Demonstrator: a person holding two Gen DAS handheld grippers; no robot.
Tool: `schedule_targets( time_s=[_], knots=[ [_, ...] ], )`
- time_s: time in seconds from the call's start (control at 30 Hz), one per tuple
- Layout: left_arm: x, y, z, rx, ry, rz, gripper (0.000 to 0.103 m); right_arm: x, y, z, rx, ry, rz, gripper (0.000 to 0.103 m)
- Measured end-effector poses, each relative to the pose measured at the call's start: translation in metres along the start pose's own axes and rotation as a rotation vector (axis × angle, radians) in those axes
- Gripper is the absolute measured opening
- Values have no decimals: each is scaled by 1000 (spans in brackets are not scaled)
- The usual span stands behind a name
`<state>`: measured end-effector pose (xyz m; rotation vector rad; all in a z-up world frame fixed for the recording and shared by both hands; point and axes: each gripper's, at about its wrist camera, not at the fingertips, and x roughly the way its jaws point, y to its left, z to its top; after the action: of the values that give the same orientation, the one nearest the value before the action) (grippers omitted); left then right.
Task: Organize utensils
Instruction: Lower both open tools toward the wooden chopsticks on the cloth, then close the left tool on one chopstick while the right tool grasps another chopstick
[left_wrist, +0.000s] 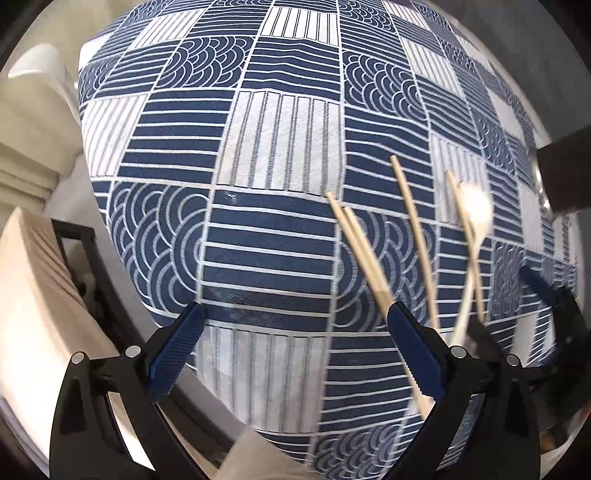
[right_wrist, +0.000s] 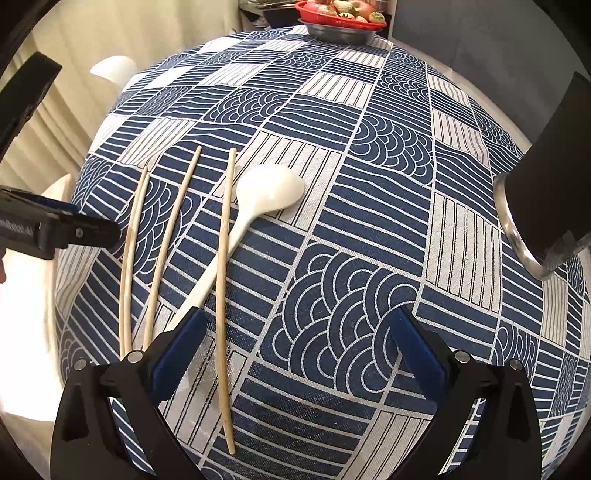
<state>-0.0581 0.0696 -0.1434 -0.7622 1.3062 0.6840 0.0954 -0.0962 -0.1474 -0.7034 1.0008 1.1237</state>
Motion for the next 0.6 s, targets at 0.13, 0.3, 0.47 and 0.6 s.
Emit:
schedule_targets(
  time_s=[0.13, 0.3, 0.47, 0.6],
  knots=[
    [1, -7, -2, 1, 12, 36, 97, -1, 0, -1, -6, -7, 1, 96],
    [0, -6, 0, -10, 22, 81, 99, 0, -2, 0, -24, 7, 10, 96],
    [0, -2, 8, -95, 61, 84, 99, 2, -2, 5, -21, 48, 7, 96],
    [2, 3, 9, -146, 93, 84, 99, 5, -2, 10, -19, 91, 4, 96]
  ],
)
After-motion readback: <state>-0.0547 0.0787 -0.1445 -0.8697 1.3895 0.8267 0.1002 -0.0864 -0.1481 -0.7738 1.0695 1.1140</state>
